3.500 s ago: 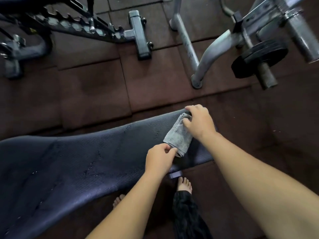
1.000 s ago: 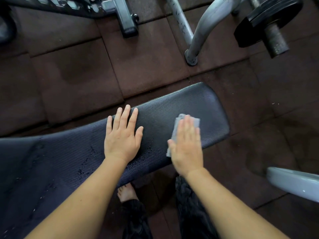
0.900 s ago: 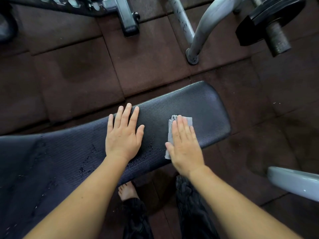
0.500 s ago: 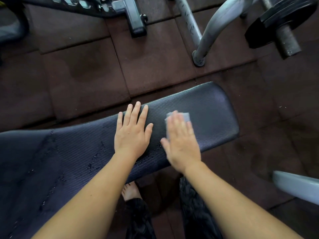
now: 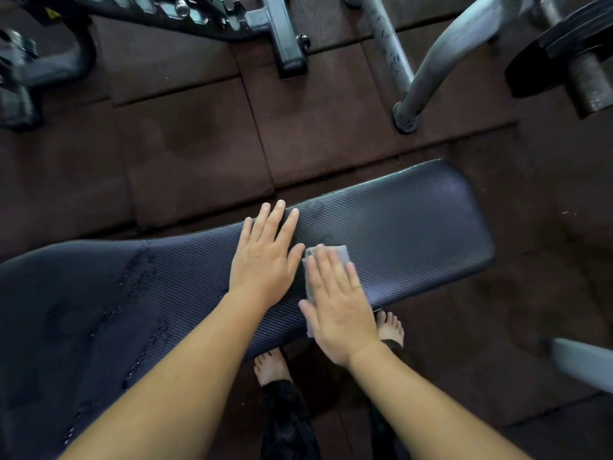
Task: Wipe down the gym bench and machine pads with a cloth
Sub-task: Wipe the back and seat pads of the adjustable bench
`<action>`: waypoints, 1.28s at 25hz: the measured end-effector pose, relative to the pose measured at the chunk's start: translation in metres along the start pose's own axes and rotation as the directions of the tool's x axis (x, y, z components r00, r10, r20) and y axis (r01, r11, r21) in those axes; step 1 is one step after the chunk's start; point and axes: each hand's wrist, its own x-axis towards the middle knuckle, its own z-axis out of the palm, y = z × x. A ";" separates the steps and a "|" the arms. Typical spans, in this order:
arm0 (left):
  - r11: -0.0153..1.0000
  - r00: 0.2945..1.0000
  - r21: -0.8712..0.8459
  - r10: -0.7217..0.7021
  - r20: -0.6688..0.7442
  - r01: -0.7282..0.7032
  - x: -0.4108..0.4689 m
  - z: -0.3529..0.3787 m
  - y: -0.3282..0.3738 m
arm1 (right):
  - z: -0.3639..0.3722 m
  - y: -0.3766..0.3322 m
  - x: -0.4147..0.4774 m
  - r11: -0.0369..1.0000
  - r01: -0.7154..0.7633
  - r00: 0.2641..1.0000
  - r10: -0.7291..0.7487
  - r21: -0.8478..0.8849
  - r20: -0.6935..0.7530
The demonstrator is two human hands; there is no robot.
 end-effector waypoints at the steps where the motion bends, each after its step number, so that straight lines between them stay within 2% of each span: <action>1: 1.000 1.000 0.014 0.000 0.000 0.000 -0.006 -0.001 -0.010 | 0.003 0.004 0.001 0.997 0.066 0.998 -0.065 -0.033 0.018; 2: 1.000 1.000 0.031 0.006 0.005 -0.006 -0.011 -0.003 -0.018 | 0.002 0.021 0.004 0.997 0.049 0.999 -0.048 -0.051 0.010; 4: 0.998 0.999 0.051 0.023 0.023 -0.024 -0.018 -0.006 -0.030 | -0.009 0.069 0.012 0.985 -0.155 0.988 0.155 -0.079 0.001; 6: 0.999 1.000 0.048 0.021 0.023 -0.022 -0.024 -0.008 -0.040 | -0.027 0.102 0.018 0.933 -0.358 0.933 0.359 -0.036 0.024; 8: 0.999 1.000 0.048 0.011 0.011 -0.011 -0.030 -0.007 -0.050 | -0.030 0.067 0.032 0.905 -0.426 0.905 0.426 0.000 -0.007; 9: 0.999 1.000 0.049 0.010 0.000 -0.010 -0.033 -0.006 -0.054 | -0.024 0.031 0.037 0.920 -0.392 0.920 0.392 0.018 -0.024; 11: 0.999 1.000 0.041 0.016 -0.018 -0.015 -0.037 -0.003 -0.058 | -0.007 -0.036 0.033 0.983 -0.178 0.984 0.177 0.049 0.025; 13: 0.999 1.000 0.036 0.017 -0.022 -0.016 -0.039 -0.003 -0.061 | -0.003 -0.037 0.029 1.000 0.011 0.998 -0.012 0.024 0.065; 14: 0.999 1.000 0.041 0.007 -0.022 -0.006 -0.040 -0.003 -0.064 | -0.008 -0.011 0.033 1.000 0.008 0.999 -0.008 0.004 0.048; 16: 0.998 0.999 0.043 -0.034 -0.037 0.036 -0.044 -0.004 -0.073 | -0.022 0.050 0.045 0.978 -0.206 0.978 0.206 -0.022 0.019; 18: 0.996 0.995 0.039 -0.079 -0.064 0.082 -0.050 -0.003 -0.081 | -0.039 0.089 0.063 0.922 -0.387 0.921 0.386 0.001 0.054; 20: 0.993 0.992 0.052 -0.106 -0.072 0.109 -0.055 -0.001 -0.085 | -0.041 0.070 0.085 0.917 -0.398 0.916 0.396 0.025 0.065; 22: 0.987 0.987 0.063 -0.145 -0.070 0.149 -0.062 -0.001 -0.086 | -0.032 0.013 0.098 0.961 -0.268 0.961 0.262 0.065 0.082; 24: 0.980 0.981 0.073 -0.179 -0.072 0.184 -0.076 -0.003 -0.091 | -0.022 -0.033 0.089 0.996 -0.021 0.994 0.012 0.083 0.111; 26: 0.974 0.976 0.086 -0.205 -0.065 0.211 -0.093 -0.006 -0.104 | -0.023 -0.029 0.081 0.995 0.094 0.987 -0.098 0.037 0.127; 27: 0.969 0.972 0.087 -0.227 -0.064 0.232 -0.101 -0.009 -0.114 | -0.027 -0.011 0.083 0.997 0.068 0.989 -0.070 0.024 0.129; 30: 0.955 0.959 0.099 -0.274 -0.078 0.281 -0.114 -0.011 -0.137 | -0.043 0.047 0.098 0.983 -0.185 0.977 0.184 0.002 0.105; 32: 0.955 0.958 0.090 -0.275 -0.083 0.282 -0.117 -0.007 -0.142 | -0.046 0.039 0.109 0.954 -0.299 0.951 0.297 0.009 0.083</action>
